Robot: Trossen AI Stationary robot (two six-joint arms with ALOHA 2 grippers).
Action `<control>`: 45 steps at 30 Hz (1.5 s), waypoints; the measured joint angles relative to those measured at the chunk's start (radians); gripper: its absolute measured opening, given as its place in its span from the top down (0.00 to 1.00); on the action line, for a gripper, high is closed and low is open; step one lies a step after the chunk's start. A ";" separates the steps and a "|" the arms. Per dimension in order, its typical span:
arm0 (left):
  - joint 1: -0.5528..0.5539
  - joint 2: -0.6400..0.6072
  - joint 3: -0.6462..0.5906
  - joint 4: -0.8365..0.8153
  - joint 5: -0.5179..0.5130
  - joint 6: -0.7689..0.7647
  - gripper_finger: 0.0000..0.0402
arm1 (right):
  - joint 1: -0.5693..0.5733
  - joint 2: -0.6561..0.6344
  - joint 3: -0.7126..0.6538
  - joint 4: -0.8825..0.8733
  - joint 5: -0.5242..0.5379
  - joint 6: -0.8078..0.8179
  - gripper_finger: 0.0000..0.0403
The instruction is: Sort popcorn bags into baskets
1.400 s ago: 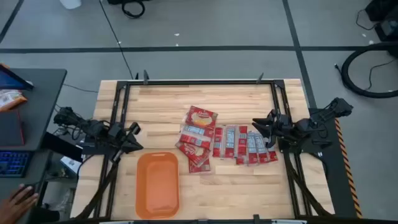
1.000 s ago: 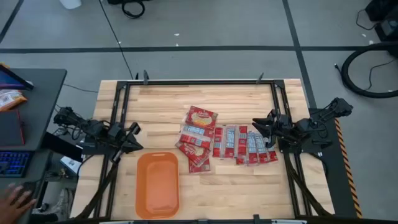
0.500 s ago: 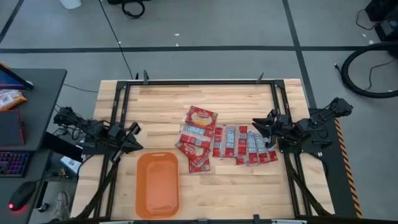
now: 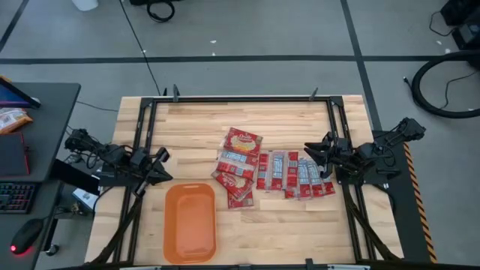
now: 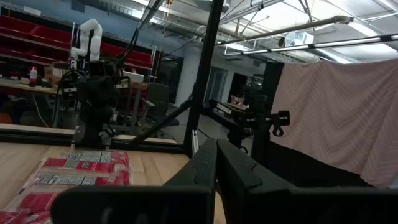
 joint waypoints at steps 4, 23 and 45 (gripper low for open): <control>0.000 0.001 0.000 0.013 0.000 -0.017 0.96 | 0.000 0.000 0.000 0.000 0.000 0.000 0.73; 0.002 0.003 0.001 0.204 -0.041 0.051 0.96 | 0.000 0.000 0.000 0.000 0.000 0.000 0.73; 0.165 0.642 0.263 0.111 -0.089 0.019 0.96 | -0.001 0.000 0.000 0.033 0.024 0.006 0.73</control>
